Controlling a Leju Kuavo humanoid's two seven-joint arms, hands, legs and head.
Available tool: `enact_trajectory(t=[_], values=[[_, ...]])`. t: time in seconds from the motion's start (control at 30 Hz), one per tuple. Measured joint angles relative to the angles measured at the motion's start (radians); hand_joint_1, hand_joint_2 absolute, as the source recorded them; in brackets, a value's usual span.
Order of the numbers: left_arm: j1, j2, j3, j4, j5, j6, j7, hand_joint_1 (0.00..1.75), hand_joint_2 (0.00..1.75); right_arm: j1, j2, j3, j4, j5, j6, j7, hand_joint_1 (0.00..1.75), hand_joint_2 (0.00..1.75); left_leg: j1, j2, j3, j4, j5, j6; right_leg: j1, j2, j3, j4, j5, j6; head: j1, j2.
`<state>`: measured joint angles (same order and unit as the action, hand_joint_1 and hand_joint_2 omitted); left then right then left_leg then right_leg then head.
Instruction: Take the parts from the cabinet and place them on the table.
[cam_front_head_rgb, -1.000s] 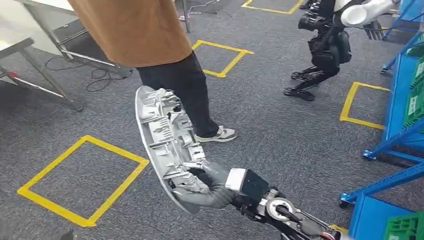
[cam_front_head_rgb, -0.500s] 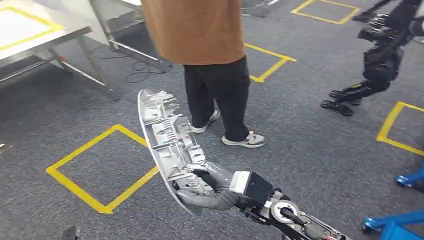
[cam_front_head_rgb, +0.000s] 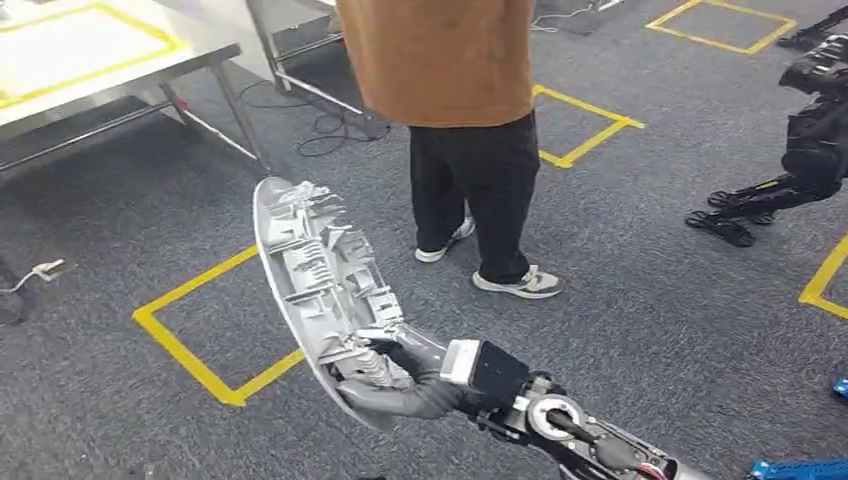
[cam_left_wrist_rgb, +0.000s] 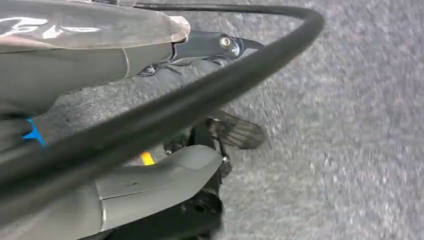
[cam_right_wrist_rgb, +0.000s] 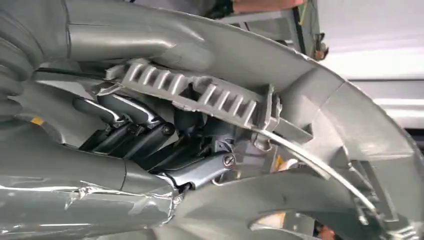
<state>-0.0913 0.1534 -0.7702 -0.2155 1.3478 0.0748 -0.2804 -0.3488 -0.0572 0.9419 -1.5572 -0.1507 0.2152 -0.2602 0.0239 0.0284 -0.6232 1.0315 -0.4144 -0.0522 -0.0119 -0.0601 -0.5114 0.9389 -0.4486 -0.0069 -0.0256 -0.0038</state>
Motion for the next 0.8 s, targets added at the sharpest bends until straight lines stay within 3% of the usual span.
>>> enact_trajectory(t=[0.03,0.07,0.13,0.2,0.23,0.27,0.33,0.37,0.4,0.43,0.5,0.53,0.57,0.6,0.67,0.7,0.73,0.77,0.8], values=[[-0.002,-0.001,0.000,0.000,0.000,0.000,0.000,0.00,1.75,0.000,0.000,0.001,0.000,0.000,0.001,0.000,1.75,1.75,-0.001,0.044,0.040,-0.078,0.005,0.001,0.005,-0.006,0.000,0.002,-0.004,0.007,-0.009,0.000],[-0.004,0.000,0.000,0.000,0.000,0.000,0.000,0.00,1.75,-0.002,0.000,0.001,0.000,0.000,0.001,0.000,1.75,1.75,-0.008,0.026,0.040,-0.081,0.009,0.015,0.011,-0.010,-0.001,0.006,-0.009,0.014,-0.015,0.000],[-0.003,0.000,0.000,0.000,0.000,0.000,0.000,0.00,1.75,-0.006,0.001,0.002,0.000,0.001,0.001,-0.001,1.75,1.75,-0.010,0.012,0.034,-0.078,0.007,0.028,0.013,-0.023,0.003,0.004,-0.010,0.021,0.001,0.000],[-0.003,0.000,0.000,0.000,0.000,0.000,0.000,0.00,1.75,-0.007,0.002,0.004,0.000,0.002,0.002,0.000,1.75,1.75,-0.006,-0.007,0.039,-0.083,0.011,0.046,0.007,-0.032,0.005,0.006,-0.019,0.036,0.004,0.000],[-0.002,0.000,0.000,0.000,0.000,0.000,0.000,0.00,1.75,-0.007,0.002,0.004,0.000,0.002,0.002,0.001,1.75,1.75,-0.006,-0.014,0.042,-0.084,0.010,0.051,0.002,0.005,-0.008,0.039,-0.047,0.041,0.009,0.000],[-0.002,0.000,0.000,0.000,0.000,0.000,0.000,0.00,1.75,-0.009,0.002,0.005,0.000,0.002,0.003,0.001,1.75,1.75,-0.006,-0.020,0.043,-0.084,0.010,0.058,0.001,0.032,-0.035,0.109,-0.087,0.041,0.016,0.000],[-0.002,0.000,0.000,0.000,0.000,0.000,0.001,0.00,1.75,-0.007,0.002,0.005,0.001,0.003,0.003,0.003,1.75,1.75,-0.011,-0.038,0.041,-0.083,0.010,0.063,0.003,0.050,-0.121,0.291,-0.163,0.040,0.034,0.000],[-0.002,0.000,0.000,0.000,0.000,0.000,0.003,0.00,1.75,-0.007,0.002,0.006,0.002,0.005,0.005,0.004,1.75,1.75,-0.015,-0.047,0.041,-0.083,0.010,0.064,0.003,0.053,-0.152,0.355,-0.179,0.037,0.039,0.000],[-0.002,0.000,0.000,0.000,0.000,0.000,0.003,0.00,1.75,-0.005,0.002,0.007,0.003,0.006,0.005,0.005,1.75,1.75,-0.017,-0.059,0.042,-0.083,0.010,0.065,0.003,0.054,-0.160,0.363,-0.167,0.033,0.040,0.000],[-0.002,0.000,0.000,0.000,0.000,0.000,0.003,0.00,1.75,-0.005,0.002,0.007,0.003,0.008,0.006,0.006,1.75,1.75,-0.020,-0.072,0.044,-0.082,0.010,0.065,0.005,0.056,-0.141,0.316,-0.128,0.027,0.041,0.000],[-0.002,0.000,0.000,0.000,0.000,0.000,0.005,0.00,1.75,-0.006,0.002,0.007,0.003,0.008,0.006,0.008,1.75,1.75,-0.024,-0.097,0.048,-0.082,0.010,0.065,0.012,0.076,-0.058,0.133,-0.028,0.008,0.049,0.000],[-0.002,-0.002,0.000,0.000,0.000,0.000,0.006,0.00,1.75,-0.007,0.002,0.007,0.003,0.008,0.006,0.009,1.75,1.75,-0.022,-0.104,0.049,-0.083,0.010,0.065,0.014,0.111,-0.024,0.050,-0.001,-0.003,0.052,0.000],[-0.002,-0.002,0.000,0.000,0.000,0.000,0.007,0.00,1.75,-0.007,0.003,0.007,0.002,0.009,0.006,0.010,1.75,1.75,-0.029,-0.113,0.043,-0.079,0.011,0.061,0.011,0.120,-0.012,0.026,-0.011,-0.007,0.048,0.000],[-0.003,-0.002,0.000,0.000,0.000,0.000,0.008,0.00,1.75,-0.010,0.003,0.008,0.002,0.010,0.006,0.010,1.75,1.75,-0.022,-0.121,0.037,-0.078,0.014,0.057,0.015,0.115,-0.008,0.016,-0.015,-0.001,0.051,0.000],[0.002,-0.001,0.000,0.000,0.000,0.000,0.011,0.00,1.75,-0.011,0.003,0.008,0.002,0.011,0.006,0.011,1.75,1.75,-0.017,-0.135,0.034,-0.083,0.020,0.045,0.019,0.102,0.003,0.014,-0.013,-0.003,0.052,0.000],[0.005,0.005,0.000,0.001,0.000,0.001,0.011,0.00,1.75,-0.012,0.005,0.008,0.002,0.011,0.006,0.012,1.75,1.75,-0.025,-0.135,0.032,-0.082,0.019,0.039,0.006,0.090,0.007,-0.001,-0.003,-0.005,0.052,0.000],[0.006,0.002,0.000,0.001,0.000,0.001,0.013,0.00,1.75,-0.012,0.006,0.009,0.003,0.011,0.006,0.013,1.75,1.75,-0.022,-0.093,0.023,-0.060,0.002,0.036,0.004,0.081,0.013,-0.011,0.004,-0.007,0.051,0.000],[0.002,0.002,0.000,0.001,0.000,0.002,0.013,0.00,1.75,-0.014,0.007,0.009,0.002,0.008,0.007,0.014,1.75,1.75,-0.022,-0.059,-0.005,-0.007,-0.037,0.028,0.005,0.072,0.011,-0.013,0.006,-0.011,0.034,0.000],[0.000,0.002,0.000,0.001,0.000,0.003,0.013,0.00,1.75,-0.014,0.007,0.009,0.002,0.008,0.007,0.014,1.75,1.75,-0.018,-0.046,-0.046,0.076,-0.080,0.020,0.005,0.061,0.009,-0.012,0.006,-0.011,0.028,0.000]])
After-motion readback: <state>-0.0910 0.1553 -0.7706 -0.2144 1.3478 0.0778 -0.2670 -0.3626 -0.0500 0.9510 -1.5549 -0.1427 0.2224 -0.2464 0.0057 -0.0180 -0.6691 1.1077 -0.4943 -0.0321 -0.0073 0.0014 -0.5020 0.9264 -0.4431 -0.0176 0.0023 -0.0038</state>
